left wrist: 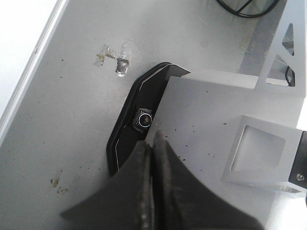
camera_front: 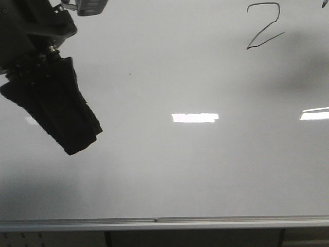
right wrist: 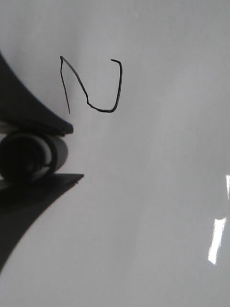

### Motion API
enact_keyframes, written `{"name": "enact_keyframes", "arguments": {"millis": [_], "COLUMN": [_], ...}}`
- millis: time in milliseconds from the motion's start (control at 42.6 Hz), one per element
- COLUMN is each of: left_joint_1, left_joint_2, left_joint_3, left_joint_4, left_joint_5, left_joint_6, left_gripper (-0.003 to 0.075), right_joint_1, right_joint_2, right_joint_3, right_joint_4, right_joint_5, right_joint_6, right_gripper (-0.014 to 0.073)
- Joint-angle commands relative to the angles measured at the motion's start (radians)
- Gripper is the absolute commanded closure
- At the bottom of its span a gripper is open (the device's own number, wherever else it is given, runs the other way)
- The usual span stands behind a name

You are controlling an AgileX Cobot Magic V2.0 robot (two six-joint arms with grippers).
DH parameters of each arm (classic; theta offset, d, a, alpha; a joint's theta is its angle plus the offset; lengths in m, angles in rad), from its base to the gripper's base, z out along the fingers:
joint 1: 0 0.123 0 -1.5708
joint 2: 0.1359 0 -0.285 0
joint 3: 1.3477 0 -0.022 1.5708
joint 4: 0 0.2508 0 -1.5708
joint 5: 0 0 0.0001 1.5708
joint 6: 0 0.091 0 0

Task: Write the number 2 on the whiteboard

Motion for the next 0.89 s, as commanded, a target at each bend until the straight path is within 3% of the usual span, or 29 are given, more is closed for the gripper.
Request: {"name": "enact_keyframes", "arguments": {"millis": [0, 282, 564, 611, 681, 822, 869], "left_joint_1": [-0.008, -0.008, -0.008, -0.008, -0.008, -0.008, -0.008], "left_joint_2": [-0.036, -0.036, -0.036, -0.036, -0.036, -0.036, -0.036], "left_joint_3": [-0.033, -0.033, -0.033, -0.033, -0.033, -0.033, -0.033], "left_joint_4": [-0.047, -0.047, -0.149, -0.178, -0.236, -0.365, -0.413], "left_joint_5": [-0.002, -0.009, -0.043, -0.038, -0.023, 0.003, 0.014], "left_joint_6": [-0.003, -0.003, 0.024, 0.051, 0.084, 0.177, 0.217], "left_gripper": [0.0740, 0.0740, 0.0710, 0.0659, 0.0522, 0.0132, 0.0055], "right_joint_1": [-0.004, 0.013, 0.139, 0.159, 0.189, 0.251, 0.272], "right_joint_2": [-0.036, -0.036, -0.047, -0.047, -0.047, -0.047, -0.047], "right_joint_3": [-0.028, -0.024, 0.096, 0.127, 0.173, 0.233, 0.248], "right_joint_4": [0.026, 0.148, 0.226, 0.229, 0.237, 0.286, 0.324], "right_joint_5": [-0.052, 0.076, 0.355, 0.358, 0.358, 0.398, 0.416], "right_joint_6": [-0.003, -0.040, -0.109, -0.109, -0.110, -0.147, -0.169], "right_gripper": [0.0701, 0.0701, 0.0701, 0.0701, 0.0701, 0.0701, 0.0701]}}
